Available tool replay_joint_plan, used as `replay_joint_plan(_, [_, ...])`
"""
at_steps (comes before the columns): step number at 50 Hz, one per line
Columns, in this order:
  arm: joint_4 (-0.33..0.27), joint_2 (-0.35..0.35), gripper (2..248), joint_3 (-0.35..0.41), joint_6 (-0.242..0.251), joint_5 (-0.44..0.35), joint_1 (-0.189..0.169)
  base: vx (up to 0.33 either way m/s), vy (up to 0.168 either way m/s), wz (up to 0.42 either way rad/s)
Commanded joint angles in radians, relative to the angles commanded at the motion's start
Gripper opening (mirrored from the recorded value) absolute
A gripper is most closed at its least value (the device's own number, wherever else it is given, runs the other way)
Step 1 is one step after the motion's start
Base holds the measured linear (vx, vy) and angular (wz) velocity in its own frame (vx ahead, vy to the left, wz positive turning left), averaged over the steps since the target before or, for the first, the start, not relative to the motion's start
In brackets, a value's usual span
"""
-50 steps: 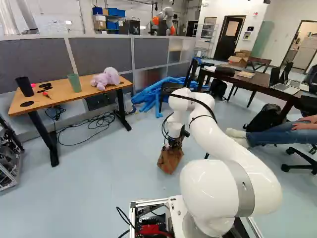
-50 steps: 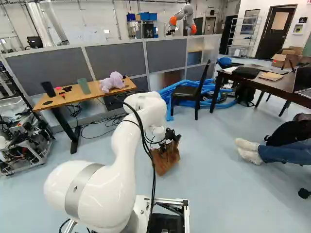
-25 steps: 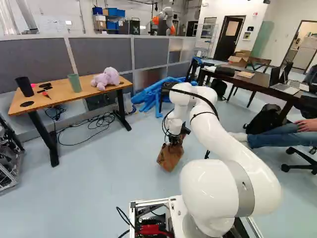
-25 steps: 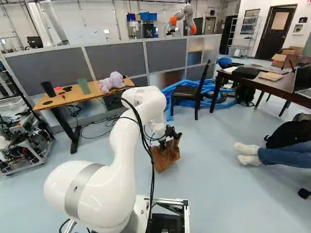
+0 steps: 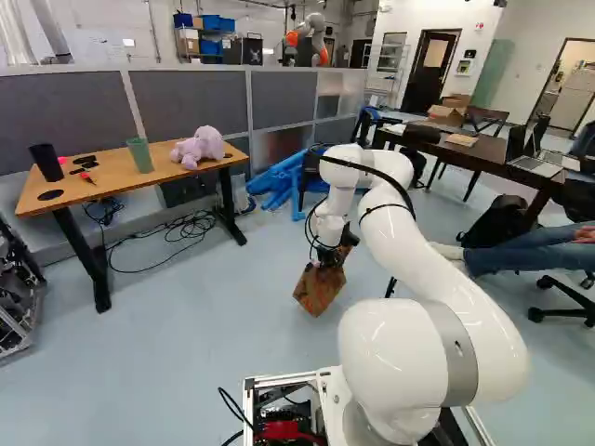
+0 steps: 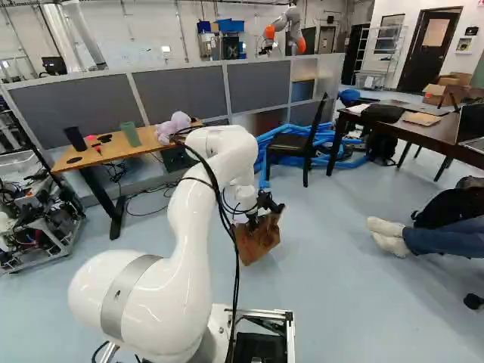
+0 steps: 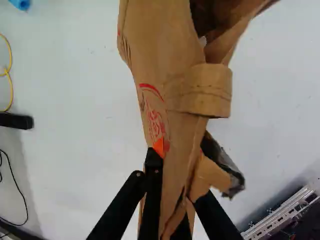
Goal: Pick up the bag on the ground and place it on the table
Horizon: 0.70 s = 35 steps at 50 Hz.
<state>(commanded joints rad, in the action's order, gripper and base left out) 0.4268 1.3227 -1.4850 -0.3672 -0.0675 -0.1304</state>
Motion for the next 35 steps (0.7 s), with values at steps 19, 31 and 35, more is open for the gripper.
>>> replay_joint_plan(19, [0.0, -0.069, 21, 0.057, 0.0, 0.0, 0.0, 0.0, 0.0, 0.0])
replay_joint_plan(31, [0.0, -0.112, 21, 0.092, 0.0, 0.0, 0.0, 0.0, 0.0, 0.0])
replay_joint_plan(35, [0.0, -0.126, 21, 0.103, 0.017, 0.0, 0.0, 0.0, 0.0, 0.0])
